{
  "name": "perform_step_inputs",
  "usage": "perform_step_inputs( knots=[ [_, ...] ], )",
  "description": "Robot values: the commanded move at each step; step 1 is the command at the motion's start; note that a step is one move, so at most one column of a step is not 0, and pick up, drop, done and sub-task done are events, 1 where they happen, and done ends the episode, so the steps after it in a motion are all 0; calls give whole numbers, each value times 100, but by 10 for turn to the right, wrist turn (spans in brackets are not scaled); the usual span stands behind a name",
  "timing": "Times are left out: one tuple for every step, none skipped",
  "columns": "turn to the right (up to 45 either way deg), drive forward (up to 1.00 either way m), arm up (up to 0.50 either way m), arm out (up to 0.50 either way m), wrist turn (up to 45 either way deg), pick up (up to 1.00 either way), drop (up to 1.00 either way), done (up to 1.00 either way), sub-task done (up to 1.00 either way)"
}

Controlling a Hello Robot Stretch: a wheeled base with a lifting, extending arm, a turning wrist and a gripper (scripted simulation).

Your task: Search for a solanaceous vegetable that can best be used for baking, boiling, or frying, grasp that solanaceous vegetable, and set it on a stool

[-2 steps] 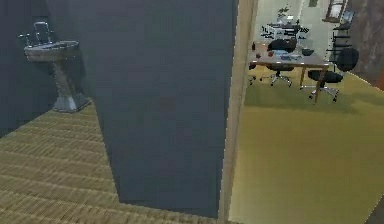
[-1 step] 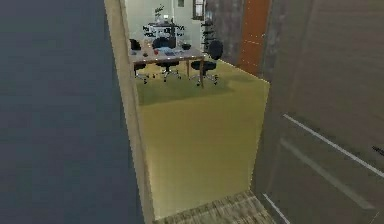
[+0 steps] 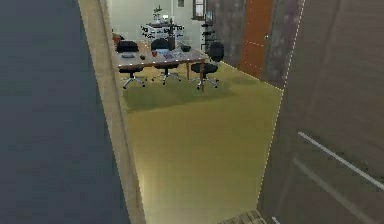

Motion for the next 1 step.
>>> perform_step_inputs(
  knots=[
    [180,0,0,0,0,0,0,0,0]
  ],
)
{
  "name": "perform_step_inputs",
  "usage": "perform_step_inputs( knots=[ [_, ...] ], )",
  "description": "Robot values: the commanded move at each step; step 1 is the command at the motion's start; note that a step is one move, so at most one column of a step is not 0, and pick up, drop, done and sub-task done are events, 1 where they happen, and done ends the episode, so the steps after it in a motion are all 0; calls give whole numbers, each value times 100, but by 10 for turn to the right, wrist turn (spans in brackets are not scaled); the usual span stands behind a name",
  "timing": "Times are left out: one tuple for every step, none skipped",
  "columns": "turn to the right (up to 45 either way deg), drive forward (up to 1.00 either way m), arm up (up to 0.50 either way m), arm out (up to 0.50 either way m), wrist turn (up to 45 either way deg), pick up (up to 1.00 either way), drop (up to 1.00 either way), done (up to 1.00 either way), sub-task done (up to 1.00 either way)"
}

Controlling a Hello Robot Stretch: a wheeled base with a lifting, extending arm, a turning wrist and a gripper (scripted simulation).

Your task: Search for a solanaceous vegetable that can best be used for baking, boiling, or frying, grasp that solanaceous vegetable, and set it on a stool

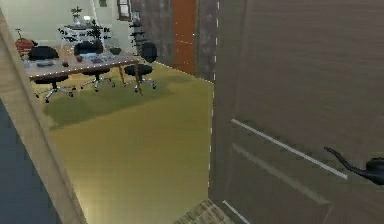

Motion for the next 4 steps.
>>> perform_step_inputs(
  knots=[
    [0,95,0,0,0,0,0,0,0],
    [-390,0,0,0,0,0,0,0,0],
    [0,30,0,0,0,0,0,0,0],
    [-120,0,0,0,0,0,0,0,0]
  ],
)
